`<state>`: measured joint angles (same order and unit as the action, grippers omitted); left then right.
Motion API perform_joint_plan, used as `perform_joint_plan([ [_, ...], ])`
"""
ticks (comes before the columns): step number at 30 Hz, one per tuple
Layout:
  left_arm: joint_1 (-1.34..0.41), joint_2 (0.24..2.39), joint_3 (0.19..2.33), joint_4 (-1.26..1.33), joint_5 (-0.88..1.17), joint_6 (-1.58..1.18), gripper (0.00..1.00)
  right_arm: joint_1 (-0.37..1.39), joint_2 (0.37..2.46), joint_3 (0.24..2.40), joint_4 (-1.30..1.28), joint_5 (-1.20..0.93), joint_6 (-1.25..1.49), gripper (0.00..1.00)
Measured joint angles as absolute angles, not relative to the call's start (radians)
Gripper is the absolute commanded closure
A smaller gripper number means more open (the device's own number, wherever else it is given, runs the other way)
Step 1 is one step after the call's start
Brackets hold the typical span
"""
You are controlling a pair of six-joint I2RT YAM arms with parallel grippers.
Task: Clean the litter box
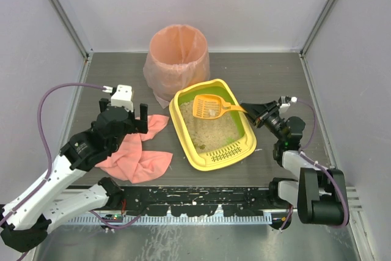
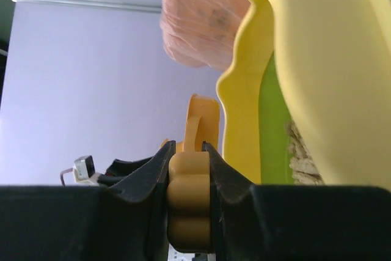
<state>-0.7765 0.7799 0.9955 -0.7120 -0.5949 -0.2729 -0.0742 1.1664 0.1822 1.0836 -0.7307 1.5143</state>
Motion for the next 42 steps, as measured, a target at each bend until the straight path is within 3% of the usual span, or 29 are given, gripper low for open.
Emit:
perform_joint_plan([
  [5,-0.776,0.738,0.984,-0.716,-0.598,-0.273,0.02,-0.073,1.077,0.332,0.894,-0.683,1.510,0.99],
  [11,-0.776,0.669,0.955,-0.713,-0.598,-0.274,0.02,-0.021,1.107,0.582,0.732,-0.596,1.491,0.99],
  [22,-0.777,0.679,0.952,-0.725,-0.599,-0.301,0.02,0.091,1.530,1.111,0.660,-0.440,1.319,0.99],
  [32,-0.777,0.649,0.951,-0.767,-0.604,-0.325,0.02,0.147,1.893,1.524,0.656,-0.568,0.901,0.99],
  [42,-0.776,0.628,0.951,-0.788,-0.617,-0.330,0.02,0.256,1.899,1.666,0.400,-0.678,0.227,0.99],
])
